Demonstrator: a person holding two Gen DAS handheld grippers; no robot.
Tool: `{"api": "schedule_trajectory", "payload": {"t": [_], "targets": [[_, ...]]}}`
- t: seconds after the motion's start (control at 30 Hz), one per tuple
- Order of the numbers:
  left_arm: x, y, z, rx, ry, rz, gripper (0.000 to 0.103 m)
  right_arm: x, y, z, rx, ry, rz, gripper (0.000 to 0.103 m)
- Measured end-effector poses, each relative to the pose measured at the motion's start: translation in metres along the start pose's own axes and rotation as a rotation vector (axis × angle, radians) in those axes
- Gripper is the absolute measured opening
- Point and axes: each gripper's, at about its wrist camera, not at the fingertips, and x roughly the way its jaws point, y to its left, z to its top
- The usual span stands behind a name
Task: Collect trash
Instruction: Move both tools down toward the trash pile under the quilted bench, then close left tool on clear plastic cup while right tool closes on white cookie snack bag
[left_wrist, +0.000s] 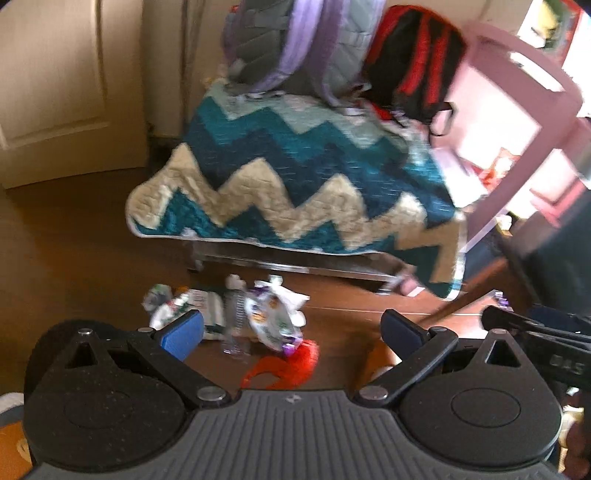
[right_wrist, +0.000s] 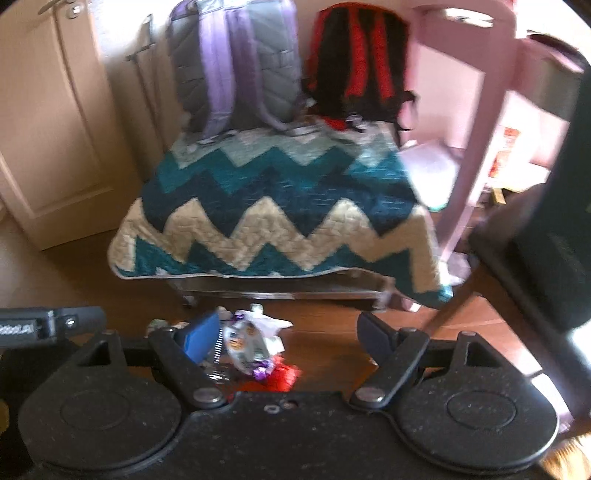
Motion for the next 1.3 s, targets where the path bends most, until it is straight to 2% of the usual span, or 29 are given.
{"api": "schedule_trajectory", "payload": {"t": [0.1,0.3,0.67,0.8,0.87,1.0,1.1,1.23,1.3], "targets": [[0.025,0.008,0.012,-0.015,0.022,0.043,0.103,0.028,-0.001,0.010,0.010,0.027,0.038,0.082],[0.065,0.011,0.033,-0.005,0.046,0.083,0.103,0.072,0.000,0.022,0.015,0.074,0.087,0.082],[0.107,0.018,0.047,-0.004,0.100,0.078,0.103,0.116,0.008,0.026,0.024,0.143,0.075,0.082],[0.119,0.030,0.051,-0.014,0.108,0.095,0.103,0.128,0.006,0.020,0.024,0.167,0.072,0.082],[0.128,0.047,0.055,-0.036,0.096,0.134,0.103,0.137,0.004,0.018,0.008,0.163,0.073,0.082],[0.158,0.084,0.062,-0.092,0.104,0.262,0.103,0.166,0.003,0.008,-0.085,0.149,0.082,0.082],[0.190,0.095,0.064,-0.119,0.161,0.299,0.103,0.194,0.003,0.005,-0.130,0.176,0.120,0.082],[0.242,0.092,0.062,-0.151,0.266,0.287,0.103,0.239,0.008,0.005,-0.169,0.241,0.190,0.082],[0.272,0.086,0.061,-0.130,0.299,0.258,0.103,0.262,0.016,0.003,-0.219,0.267,0.231,0.081]]}}
